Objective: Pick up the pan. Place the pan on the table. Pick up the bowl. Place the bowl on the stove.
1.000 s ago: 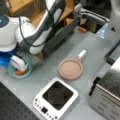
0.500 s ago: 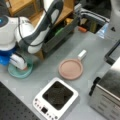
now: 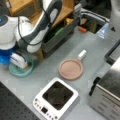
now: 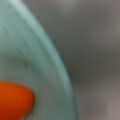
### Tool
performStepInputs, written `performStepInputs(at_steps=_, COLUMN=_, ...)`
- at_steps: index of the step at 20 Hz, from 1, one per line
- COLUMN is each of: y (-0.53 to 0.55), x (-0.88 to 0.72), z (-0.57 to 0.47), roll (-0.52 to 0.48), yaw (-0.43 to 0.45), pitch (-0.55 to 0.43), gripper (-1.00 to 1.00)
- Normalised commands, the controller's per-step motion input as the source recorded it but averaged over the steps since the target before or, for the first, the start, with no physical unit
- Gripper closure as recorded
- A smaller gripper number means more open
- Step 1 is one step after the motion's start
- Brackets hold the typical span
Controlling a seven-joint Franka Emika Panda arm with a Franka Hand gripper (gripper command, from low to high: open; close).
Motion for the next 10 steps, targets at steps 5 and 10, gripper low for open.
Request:
performStepInputs(at_steps=5, y=-0.03, x=-0.09, z=-0.05, roll=0.268, yaw=-0.007, pitch=-0.048, gripper=1.0)
performStepInputs(at_steps=10, y=0.05, x=-0.16, z=-0.03, roll=0.265, yaw=-0.031, pitch=-0.056, gripper=1.0)
